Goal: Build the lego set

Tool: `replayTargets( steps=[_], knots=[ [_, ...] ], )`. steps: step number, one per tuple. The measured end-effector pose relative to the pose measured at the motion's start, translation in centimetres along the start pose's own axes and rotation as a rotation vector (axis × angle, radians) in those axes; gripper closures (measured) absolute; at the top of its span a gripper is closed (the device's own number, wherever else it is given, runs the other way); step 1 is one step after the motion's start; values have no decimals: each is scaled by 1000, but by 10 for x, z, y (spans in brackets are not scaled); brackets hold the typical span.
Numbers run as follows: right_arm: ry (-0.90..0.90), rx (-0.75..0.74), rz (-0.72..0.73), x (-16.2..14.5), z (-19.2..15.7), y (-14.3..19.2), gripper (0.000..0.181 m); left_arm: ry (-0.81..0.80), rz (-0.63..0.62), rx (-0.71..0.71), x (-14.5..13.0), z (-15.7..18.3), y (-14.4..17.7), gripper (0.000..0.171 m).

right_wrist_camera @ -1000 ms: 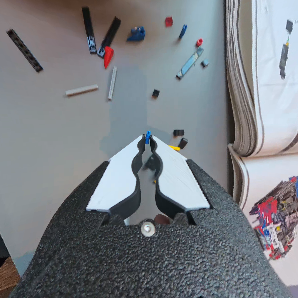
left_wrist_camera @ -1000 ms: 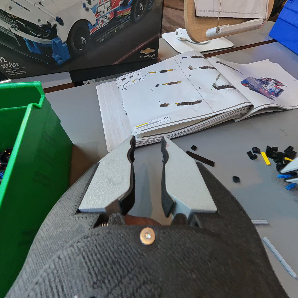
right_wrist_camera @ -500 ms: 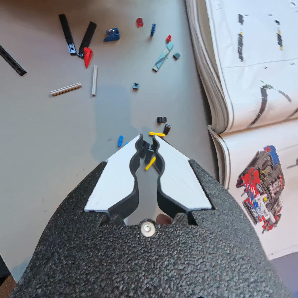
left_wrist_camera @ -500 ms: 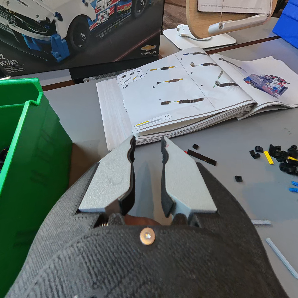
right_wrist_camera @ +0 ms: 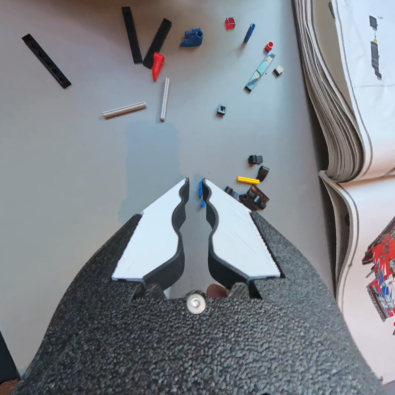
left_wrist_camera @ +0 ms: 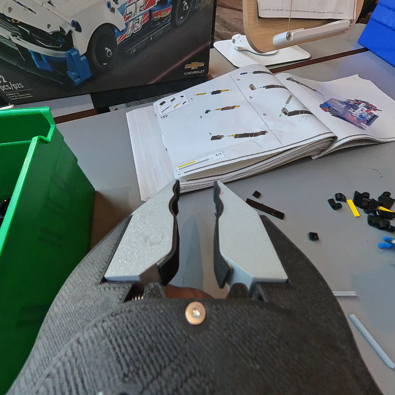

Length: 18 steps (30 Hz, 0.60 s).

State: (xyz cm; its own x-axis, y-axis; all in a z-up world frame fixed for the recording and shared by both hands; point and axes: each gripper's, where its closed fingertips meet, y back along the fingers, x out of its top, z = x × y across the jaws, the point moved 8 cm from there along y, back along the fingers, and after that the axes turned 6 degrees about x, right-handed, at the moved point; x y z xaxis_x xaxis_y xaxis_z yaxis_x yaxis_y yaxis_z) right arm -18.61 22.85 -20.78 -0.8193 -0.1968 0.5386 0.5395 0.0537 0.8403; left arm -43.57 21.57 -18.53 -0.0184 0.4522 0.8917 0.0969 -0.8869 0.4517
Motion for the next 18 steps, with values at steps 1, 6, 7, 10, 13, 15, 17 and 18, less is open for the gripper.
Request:
replayTargets(
  steps=[1, 6, 7, 10, 13, 15, 17, 18],
  knots=[
    [12, -8, -8, 1, -1, -2, 171, 0, 1, 2, 0, 0, 0, 143],
    [27, -59, -61, -4, 3, -5, 175, 11, 0, 5, 0, -3, 0, 143],
    [27, -63, -65, -5, 4, -4, 178, 13, -1, 4, 0, -3, 0, 143],
    [25, -87, -66, -5, 7, -1, 178, 5, 0, 4, 0, -2, 0, 143],
    [16, -100, -34, -4, 10, 5, 177, 5, 0, 4, 0, -2, 0, 143],
    [2, -119, 0, -3, 14, 10, 177, 7, 1, 7, 0, -3, 0, 143],
    [-16, -148, 39, -1, 18, 16, 177, 11, 1, 8, 1, -4, -1, 143],
    [-28, -158, 62, 0, 20, 19, 177, 12, 1, 9, 1, -4, -1, 143]
  ],
)
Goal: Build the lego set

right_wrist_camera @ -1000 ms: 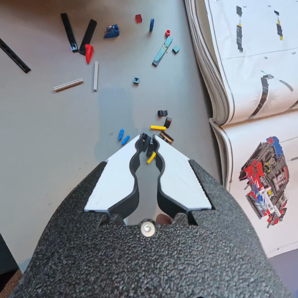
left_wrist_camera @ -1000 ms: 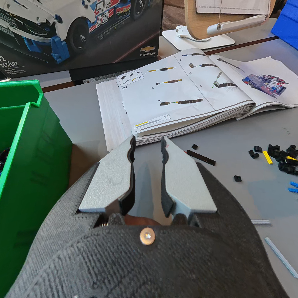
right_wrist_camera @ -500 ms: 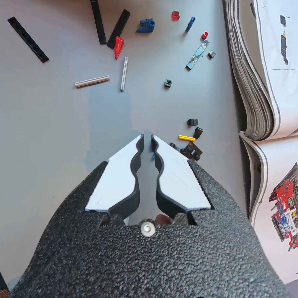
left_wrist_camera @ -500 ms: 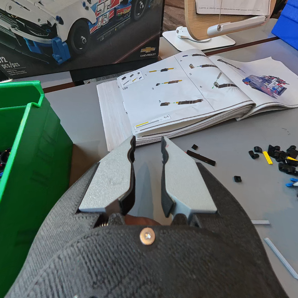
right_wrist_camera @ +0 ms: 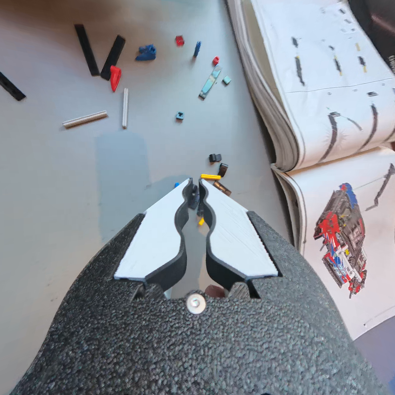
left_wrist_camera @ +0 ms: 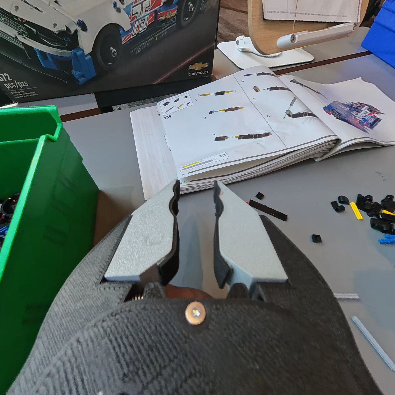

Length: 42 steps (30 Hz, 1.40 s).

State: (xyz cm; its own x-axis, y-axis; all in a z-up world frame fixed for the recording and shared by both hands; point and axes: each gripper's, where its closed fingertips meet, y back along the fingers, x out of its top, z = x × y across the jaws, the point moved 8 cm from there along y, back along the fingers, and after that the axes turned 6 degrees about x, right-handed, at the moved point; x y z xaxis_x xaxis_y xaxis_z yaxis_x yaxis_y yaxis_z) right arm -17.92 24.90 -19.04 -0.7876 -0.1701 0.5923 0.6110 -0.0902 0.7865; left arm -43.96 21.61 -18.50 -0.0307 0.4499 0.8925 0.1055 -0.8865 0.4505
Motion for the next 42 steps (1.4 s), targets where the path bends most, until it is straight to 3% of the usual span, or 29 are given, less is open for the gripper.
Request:
replayTargets(
  steps=[5, 10, 14, 19, 22, 24, 26, 32, 36, 42],
  knots=[
    [-80, 53, 78, 5, -1, 6, 174, 0, 7, 1, 1, -1, 1, 143],
    [-140, 262, 156, 25, -43, -12, 173, -4, 6, -2, 1, 0, 1, 142],
    [-186, 273, 97, 35, -72, -32, 156, -4, 6, -1, 1, 0, 1, 142],
    [-240, 283, 66, 43, -88, -43, 158, -1, 9, -8, 2, 1, 2, 143],
    [-235, 236, 30, 44, -85, -51, 159, -9, 11, -6, 2, 2, 3, 143],
    [-184, 200, 4, 44, -82, -52, 178, -4, 14, -5, 3, 2, 4, 143],
    [-127, 198, -5, 45, -80, -52, 178, 5, 17, -7, 3, 1, 4, 143],
    [-33, 110, -8, 47, -67, -54, 155, -2, 20, -9, 4, 2, 5, 144],
    [-10, 103, 4, 48, -63, -55, 153, 6, 19, -13, 4, 2, 5, 143],
    [90, 250, 0, 48, -48, -59, 156, -1, 15, -18, 3, 4, 5, 144]
  ],
)
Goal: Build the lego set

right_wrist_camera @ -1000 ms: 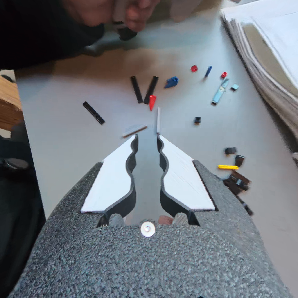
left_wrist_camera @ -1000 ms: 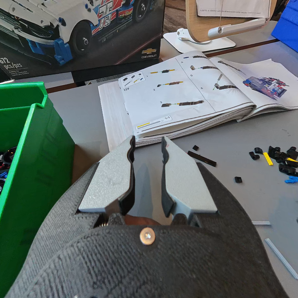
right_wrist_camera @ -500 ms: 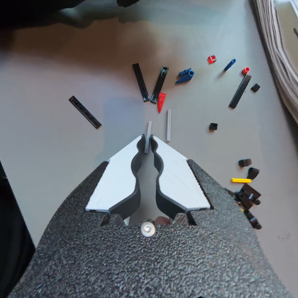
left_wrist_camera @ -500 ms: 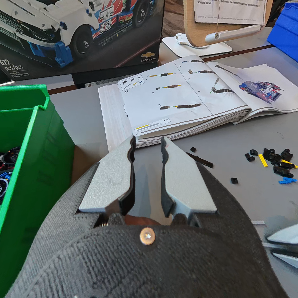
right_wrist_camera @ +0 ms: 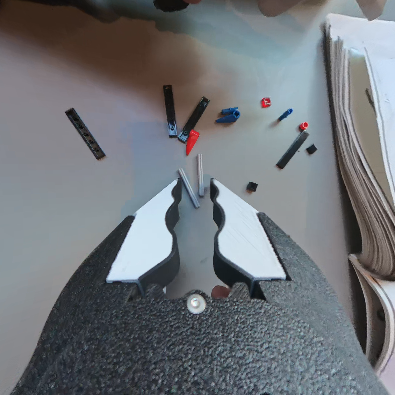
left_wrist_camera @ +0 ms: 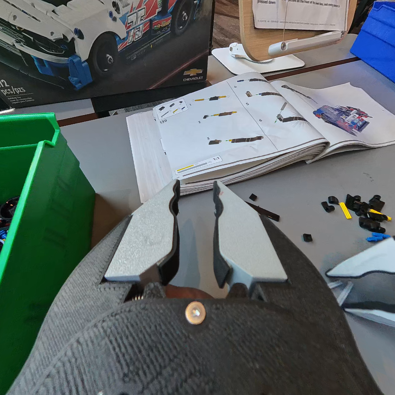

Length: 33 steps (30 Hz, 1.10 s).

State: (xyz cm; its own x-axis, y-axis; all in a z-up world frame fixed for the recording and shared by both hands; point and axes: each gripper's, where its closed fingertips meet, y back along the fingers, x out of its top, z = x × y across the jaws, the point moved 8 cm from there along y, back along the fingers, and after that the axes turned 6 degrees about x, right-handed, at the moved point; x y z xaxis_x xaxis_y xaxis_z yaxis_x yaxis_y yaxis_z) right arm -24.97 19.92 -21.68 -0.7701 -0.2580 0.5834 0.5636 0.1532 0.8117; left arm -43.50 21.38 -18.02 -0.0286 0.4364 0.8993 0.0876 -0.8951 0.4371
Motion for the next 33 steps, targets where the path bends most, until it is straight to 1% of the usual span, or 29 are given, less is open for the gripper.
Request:
replayTargets(
  steps=[1, 2, 3, 6, 9, 13, 16, 18, 20, 22, 26, 30, 33],
  knots=[
    [1, 42, -7, -1, 3, -1, 160, -2, 1, 1, 0, 0, 0, 144],
    [-6, 87, -9, -1, 5, -1, 169, -3, 3, 2, 0, 0, 0, 144],
    [-20, 122, -10, -1, 8, -2, 172, -3, 3, 2, 0, 0, 0, 144],
    [-66, 139, -28, -4, 11, 1, 174, 1, 2, 4, 0, -1, 0, 144],
    [-101, 84, -62, -15, 7, 11, 174, 7, 2, 1, 1, -2, 0, 144],
    [-168, -38, -117, -38, 1, 29, 174, 4, 3, -8, 1, 1, 1, 144],
    [-157, -139, -158, -49, -1, 40, 172, -7, 0, -12, 0, 4, 0, 144],
    [-160, -193, -161, -53, 1, 45, 171, -14, 0, -11, -1, 6, 0, 144],
    [-180, -223, -146, -55, 1, 49, 169, -19, -2, -8, -2, 6, 0, 144],
    [-189, -249, -136, -56, 0, 55, 163, -19, -3, -6, -2, 6, -1, 144],
    [-225, -302, -79, -62, -4, 76, 163, -15, -3, -5, -2, 5, -1, 144],
    [-337, -409, -12, -82, 4, 104, 163, -25, 1, -15, -2, 7, -1, 140],
    [-428, -400, 55, -92, 10, 116, 162, -45, 5, -30, -3, 11, -1, 135]
  ],
)
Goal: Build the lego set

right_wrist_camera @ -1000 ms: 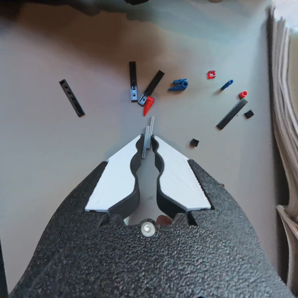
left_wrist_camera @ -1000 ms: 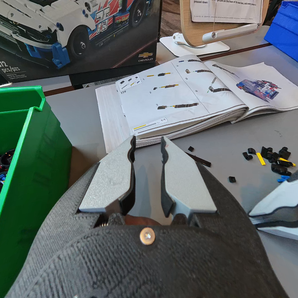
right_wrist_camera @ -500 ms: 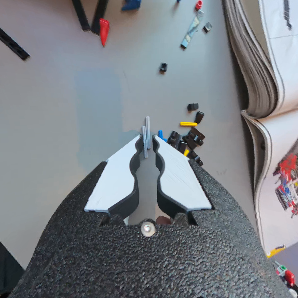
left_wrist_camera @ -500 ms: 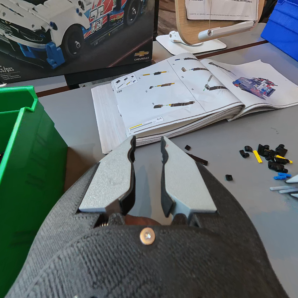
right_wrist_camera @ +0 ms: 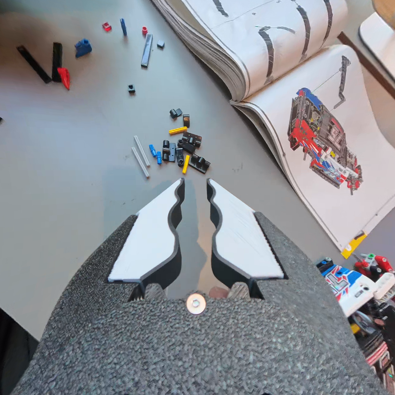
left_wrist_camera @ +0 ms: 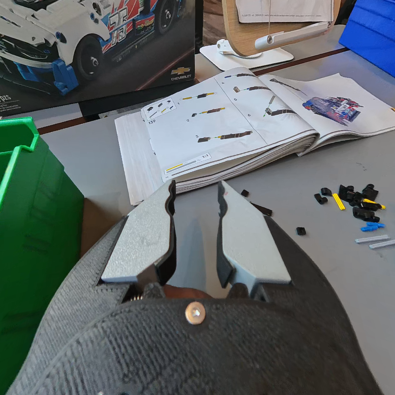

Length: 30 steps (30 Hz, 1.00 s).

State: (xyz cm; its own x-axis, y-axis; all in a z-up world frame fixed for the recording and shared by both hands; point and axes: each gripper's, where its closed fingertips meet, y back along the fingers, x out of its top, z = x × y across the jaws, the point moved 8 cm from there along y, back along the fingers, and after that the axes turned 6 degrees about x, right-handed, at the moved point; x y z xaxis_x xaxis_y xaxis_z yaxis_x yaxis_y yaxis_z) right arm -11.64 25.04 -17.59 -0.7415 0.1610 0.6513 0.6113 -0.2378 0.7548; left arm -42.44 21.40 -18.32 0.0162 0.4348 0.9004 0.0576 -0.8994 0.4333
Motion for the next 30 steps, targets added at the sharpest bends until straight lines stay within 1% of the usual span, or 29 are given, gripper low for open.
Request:
replayTargets(
  steps=[4, 7, 9, 11, 13, 16, 20, 23, 24, 26, 28, 30],
  knots=[
    [25, 28, -55, 0, 17, -5, 161, -45, 7, -60, 0, 8, 3, 135],
    [135, 136, -79, 4, 22, -13, 161, -115, 23, -116, -1, 16, 6, 136],
    [248, 158, -126, 7, 28, -21, 163, -150, 23, -114, -3, 19, 5, 137],
    [340, 162, -196, 10, 36, -29, 161, -179, 16, -102, -5, 21, 4, 137],
    [410, 193, -227, 16, 41, -37, 162, -202, 11, -90, -7, 22, 2, 138],
    [509, 249, -273, 22, 40, -49, 161, -214, 10, -71, -8, 21, 0, 139],
    [635, 327, -327, 22, 35, -63, 161, -202, 4, -75, -9, 18, -1, 139],
    [641, 379, -359, 25, 35, -67, 164, -207, 3, -75, -9, 19, -1, 139],
    [635, 392, -377, 24, 36, -67, 170, -209, 3, -78, -9, 19, -1, 139],
    [621, 417, -398, 23, 37, -67, 175, -214, 0, -81, -9, 20, -1, 139],
    [603, 405, -414, 20, 39, -63, 175, -218, 2, -82, -9, 21, 0, 139],
    [577, 361, -414, 16, 41, -53, 175, -218, 12, -85, -7, 22, 2, 139]
  ],
)
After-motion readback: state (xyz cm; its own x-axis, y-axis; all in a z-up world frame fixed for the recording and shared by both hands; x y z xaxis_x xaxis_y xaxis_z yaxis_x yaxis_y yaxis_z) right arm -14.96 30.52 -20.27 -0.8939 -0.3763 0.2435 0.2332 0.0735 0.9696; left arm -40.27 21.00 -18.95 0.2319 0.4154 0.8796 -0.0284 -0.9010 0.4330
